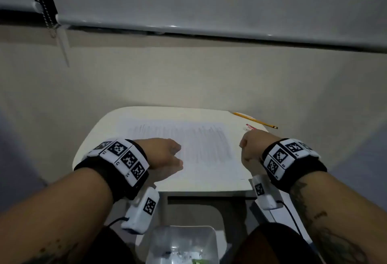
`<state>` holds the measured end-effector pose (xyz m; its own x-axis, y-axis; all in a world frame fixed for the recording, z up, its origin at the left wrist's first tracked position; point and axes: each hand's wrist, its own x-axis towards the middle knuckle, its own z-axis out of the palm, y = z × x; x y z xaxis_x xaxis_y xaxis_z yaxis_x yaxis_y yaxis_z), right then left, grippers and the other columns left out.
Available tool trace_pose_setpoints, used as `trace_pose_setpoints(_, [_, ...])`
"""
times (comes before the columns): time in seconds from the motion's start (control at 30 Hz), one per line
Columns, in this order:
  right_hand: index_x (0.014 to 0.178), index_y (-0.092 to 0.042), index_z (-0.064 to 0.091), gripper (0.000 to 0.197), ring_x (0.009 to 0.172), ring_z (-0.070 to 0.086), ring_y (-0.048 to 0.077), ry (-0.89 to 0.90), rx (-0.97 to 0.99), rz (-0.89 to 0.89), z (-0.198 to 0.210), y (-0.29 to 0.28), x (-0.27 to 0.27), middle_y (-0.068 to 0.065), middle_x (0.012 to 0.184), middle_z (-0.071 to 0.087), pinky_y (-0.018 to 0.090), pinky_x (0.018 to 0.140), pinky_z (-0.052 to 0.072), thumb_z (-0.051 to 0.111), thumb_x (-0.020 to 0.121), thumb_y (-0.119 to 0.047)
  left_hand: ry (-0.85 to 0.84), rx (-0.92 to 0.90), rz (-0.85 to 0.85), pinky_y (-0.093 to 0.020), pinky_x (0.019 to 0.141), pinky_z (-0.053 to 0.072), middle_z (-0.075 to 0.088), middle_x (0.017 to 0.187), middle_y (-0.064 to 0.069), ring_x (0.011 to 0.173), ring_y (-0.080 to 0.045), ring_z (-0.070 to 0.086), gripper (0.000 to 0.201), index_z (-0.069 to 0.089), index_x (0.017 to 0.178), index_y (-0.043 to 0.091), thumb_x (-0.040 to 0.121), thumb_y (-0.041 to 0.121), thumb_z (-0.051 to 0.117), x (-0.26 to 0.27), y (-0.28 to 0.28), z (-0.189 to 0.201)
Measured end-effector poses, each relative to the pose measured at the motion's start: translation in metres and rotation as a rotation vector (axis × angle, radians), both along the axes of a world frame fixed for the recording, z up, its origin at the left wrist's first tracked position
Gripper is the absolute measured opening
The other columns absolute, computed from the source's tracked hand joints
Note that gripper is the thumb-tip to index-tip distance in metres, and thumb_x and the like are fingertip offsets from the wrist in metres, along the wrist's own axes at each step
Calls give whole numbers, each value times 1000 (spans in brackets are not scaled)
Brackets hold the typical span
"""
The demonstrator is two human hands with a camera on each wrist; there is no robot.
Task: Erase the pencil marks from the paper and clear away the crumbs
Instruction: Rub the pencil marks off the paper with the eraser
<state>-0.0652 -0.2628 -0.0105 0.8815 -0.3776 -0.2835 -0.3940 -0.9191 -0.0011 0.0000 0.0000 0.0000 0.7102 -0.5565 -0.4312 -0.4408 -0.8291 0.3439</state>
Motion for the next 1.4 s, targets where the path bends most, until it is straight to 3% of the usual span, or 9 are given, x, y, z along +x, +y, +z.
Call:
trace_pose_setpoints(0.1, [120, -20, 66, 44, 108, 60, 16, -91, 148, -72, 2, 6, -12, -2, 126, 59, 27, 82, 53, 73, 78, -9, -54, 48, -77, -41, 109, 36, 44, 147, -6, 123, -21, 49, 51, 49, 130, 12, 92, 44, 59, -8, 3, -5])
trace_pose_setpoints(0.2, [124, -24, 62, 36, 109, 60, 17, -297, 246, -97, 10, 22, -22, -3, 128, 60, 23, 79, 43, 64, 89, -15, -110, 78, -86, -43, 107, 37, 38, 147, -7, 130, -26, 45, 65, 39, 141, 8, 92, 45, 61, -17, 9, -11])
trace_pose_setpoints(0.37, [124, -35, 56, 51, 76, 65, 23, -440, 678, -104, 20, 63, -18, 3, 85, 67, 30, 68, 51, 56, 81, -9, -136, -9, -73, -34, 116, 24, 19, 161, -3, 146, -20, 23, 81, 15, 156, 16, 94, 49, 57, -24, 27, -21])
trace_pose_setpoints(0.57, [124, 2, 58, 42, 90, 59, 29, -584, 1412, -390, -12, 101, -2, 21, 104, 60, 31, 67, 46, 32, 92, 10, -225, -39, -85, -39, 107, 38, 46, 141, -1, 130, -25, 44, 68, 43, 139, 18, 87, 57, 60, -16, 32, -30])
trace_pose_setpoints(0.67, [113, -3, 62, 27, 65, 48, 20, -584, 1364, -456, -19, 96, 0, 21, 85, 63, 28, 54, 31, 42, 95, -3, -378, 12, -85, -39, 84, 42, 49, 110, 3, 104, -23, 46, 46, 47, 106, 24, 86, 65, 51, -14, 23, -33])
trace_pose_setpoints(0.83, [111, -3, 63, 30, 58, 44, 18, -563, 1339, -426, -22, 83, 1, 21, 84, 64, 29, 55, 35, 37, 98, -7, -427, 86, -46, -45, 95, 35, 41, 133, -2, 123, -28, 36, 65, 42, 137, 30, 86, 72, 41, -8, 1, -39])
trace_pose_setpoints(1.03, [115, -2, 63, 25, 59, 48, 17, -580, 1410, -365, -30, 74, -1, 18, 83, 65, 29, 58, 41, 46, 101, -13, -308, 69, -18, -52, 105, 33, 39, 137, -6, 133, -29, 31, 61, 47, 111, 22, 78, 73, 55, 1, -18, -34])
trace_pose_setpoints(1.2, [119, -3, 59, 23, 57, 56, 12, -597, 1480, -333, -32, 70, -3, 16, 83, 67, 26, 58, 43, 53, 100, -15, -263, 35, -106, -63, 114, 15, 18, 159, -2, 148, -29, 8, 87, 25, 149, 28, 81, 75, 49, 1, -38, -47])
trace_pose_setpoints(1.4, [107, -2, 63, 19, 62, 53, 15, -537, 1467, -258, -36, 68, -10, 16, 86, 70, 28, 62, 45, 61, 96, -17, -335, 55, -138, -64, 115, 0, -5, 164, 6, 151, -24, -10, 93, 0, 153, 44, 76, 87, 30, -2, -37, -60])
